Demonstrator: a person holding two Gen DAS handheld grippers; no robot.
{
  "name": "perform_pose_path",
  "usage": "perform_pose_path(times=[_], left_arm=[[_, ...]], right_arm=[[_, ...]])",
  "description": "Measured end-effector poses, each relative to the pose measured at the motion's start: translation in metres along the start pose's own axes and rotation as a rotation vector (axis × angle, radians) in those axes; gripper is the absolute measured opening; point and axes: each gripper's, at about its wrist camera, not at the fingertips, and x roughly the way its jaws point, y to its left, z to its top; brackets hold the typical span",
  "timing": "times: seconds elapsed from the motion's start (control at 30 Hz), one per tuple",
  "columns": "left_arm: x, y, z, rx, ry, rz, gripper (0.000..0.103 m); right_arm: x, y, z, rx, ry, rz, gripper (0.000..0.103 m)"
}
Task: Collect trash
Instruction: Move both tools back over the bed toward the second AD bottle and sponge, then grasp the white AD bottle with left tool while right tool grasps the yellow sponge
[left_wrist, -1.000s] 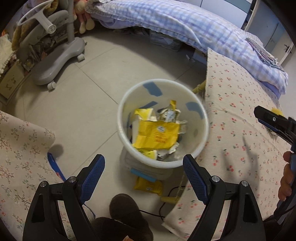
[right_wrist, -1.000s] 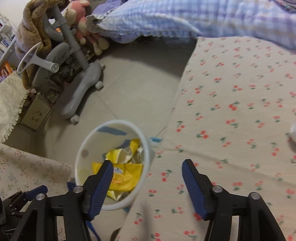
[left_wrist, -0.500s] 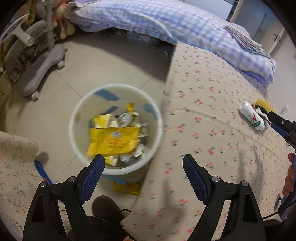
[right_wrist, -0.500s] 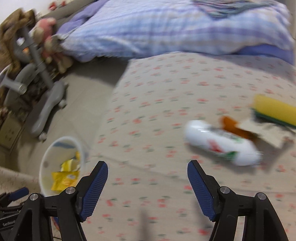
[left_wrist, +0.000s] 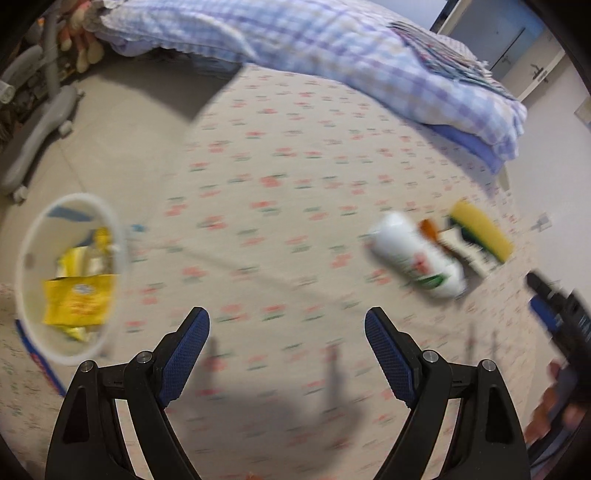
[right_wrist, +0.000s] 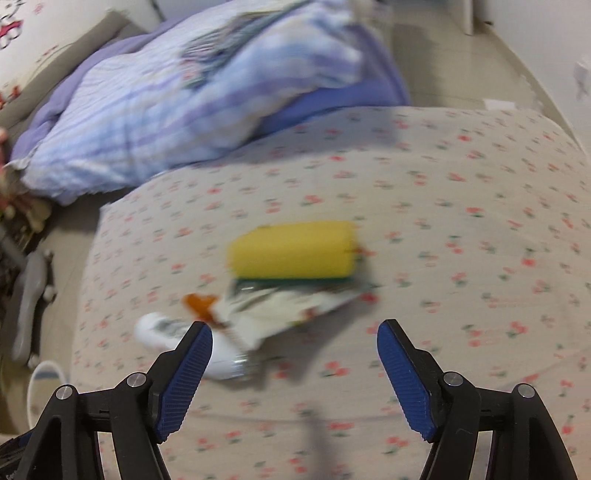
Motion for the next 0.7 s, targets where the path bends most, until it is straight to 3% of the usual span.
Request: perform_pose_path(times=[0.2, 0.4, 0.5, 0.63, 0.7], left_arm=[[0.023, -0.064, 0.011, -0.015, -0.032, -0.077, 0.088], [0.049, -0.088, 0.024, -0.078, -0.056, -0.070, 0.084], [0.065, -0.090, 0.026, -0.096, -0.049, -0.057, 0.073], [0.068, -0.095, 0.022, -0.052, -0.070, -0.013, 0.048], [0.067, -0.096, 0.020, -0.018, -0.055, -0.018, 0.045]], right_arm=[[0.006, -0.038, 0.002, 0.034, 0.026, -0.046, 0.078], [0.009, -0.068, 0.005, 0.072, 0.043, -0.044, 0.078], [0.013, -0.076, 0.007, 0.084, 0.052, -0.048, 0.078], [0.020, -0.085, 0.012, 0.129, 0.058, -0.016, 0.078], [0.021, -0.084, 0.015, 0.135, 0.050, 0.002, 0.078]])
